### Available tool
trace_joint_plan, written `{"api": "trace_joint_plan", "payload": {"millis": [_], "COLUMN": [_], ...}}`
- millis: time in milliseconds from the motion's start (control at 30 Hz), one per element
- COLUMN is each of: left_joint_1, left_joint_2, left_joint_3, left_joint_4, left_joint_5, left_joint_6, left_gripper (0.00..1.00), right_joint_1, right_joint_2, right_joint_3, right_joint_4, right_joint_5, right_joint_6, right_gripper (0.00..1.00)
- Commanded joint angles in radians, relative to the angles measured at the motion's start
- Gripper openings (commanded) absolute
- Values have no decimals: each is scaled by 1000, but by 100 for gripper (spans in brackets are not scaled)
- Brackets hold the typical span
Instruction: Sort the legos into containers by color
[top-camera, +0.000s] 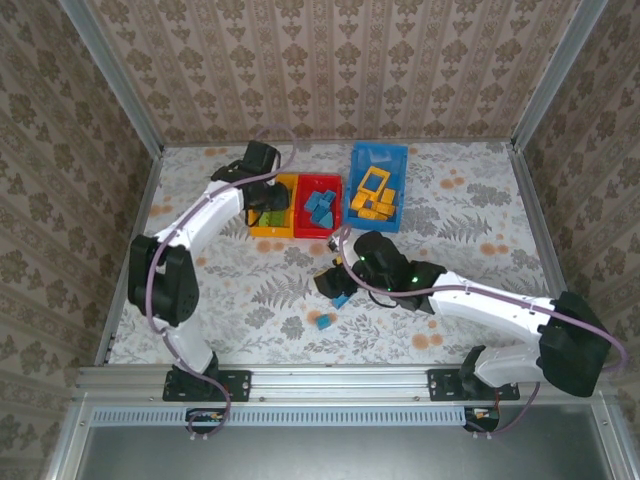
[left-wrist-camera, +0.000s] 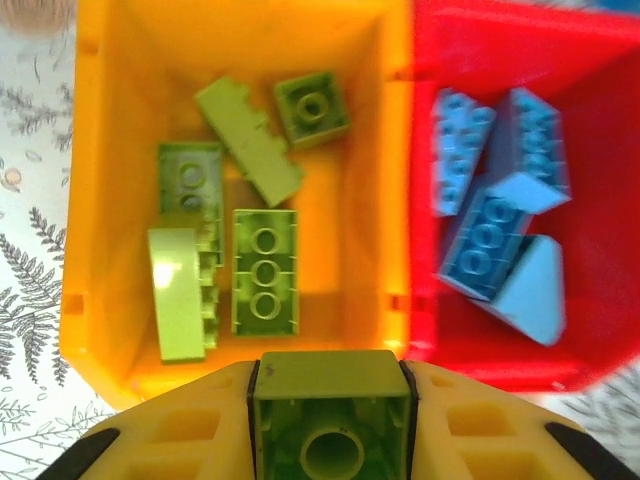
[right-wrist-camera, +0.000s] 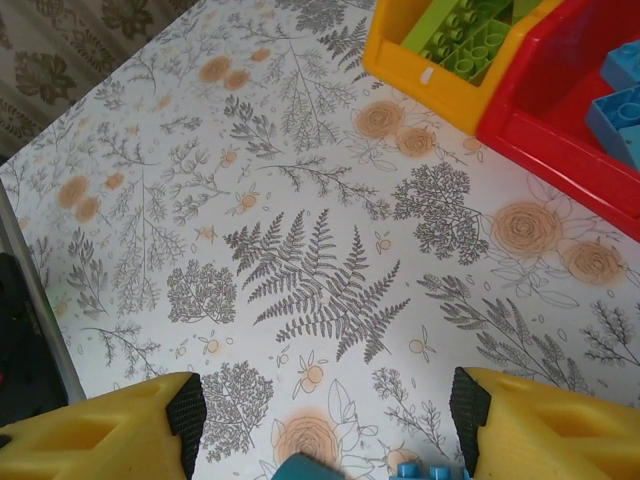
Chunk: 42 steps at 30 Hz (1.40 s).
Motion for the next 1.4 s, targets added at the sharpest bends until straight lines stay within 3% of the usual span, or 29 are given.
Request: {"api": "trace_joint_plan", "payload": {"millis": [0, 300, 533, 667, 867, 1033, 1367], "left_joint_1": [35, 43, 44, 44, 38, -21, -247], "left_joint_2": [80, 171, 116, 59, -97, -267, -646], "left_joint_3": [63, 85, 33, 1, -81, -207, -541], "left_joint_4": [-21, -6, -12, -13, 0, 17, 89], "left_joint_5": [61, 120, 115, 113, 92, 135, 178], "left_joint_6": [-24, -35, -39, -42, -74, -19, 130], "left_gripper": [28, 37, 58, 58, 51, 55, 59], "right_joint_1": [5, 7, 6, 7, 8, 6, -11], "right_joint_2": [14, -8, -9, -18, -22, 23, 243], "right_joint_3": [51, 14, -15, -27, -33, -37, 187], "right_joint_4": [62, 39, 0, -33, -184, -322, -549], "right_joint_5": [-49, -26, 34, 62, 160, 239, 134], "right_joint_6": [-35, -6, 3, 6, 67, 202, 589], "right_gripper": [69, 70, 74, 74, 73, 80, 77]}}
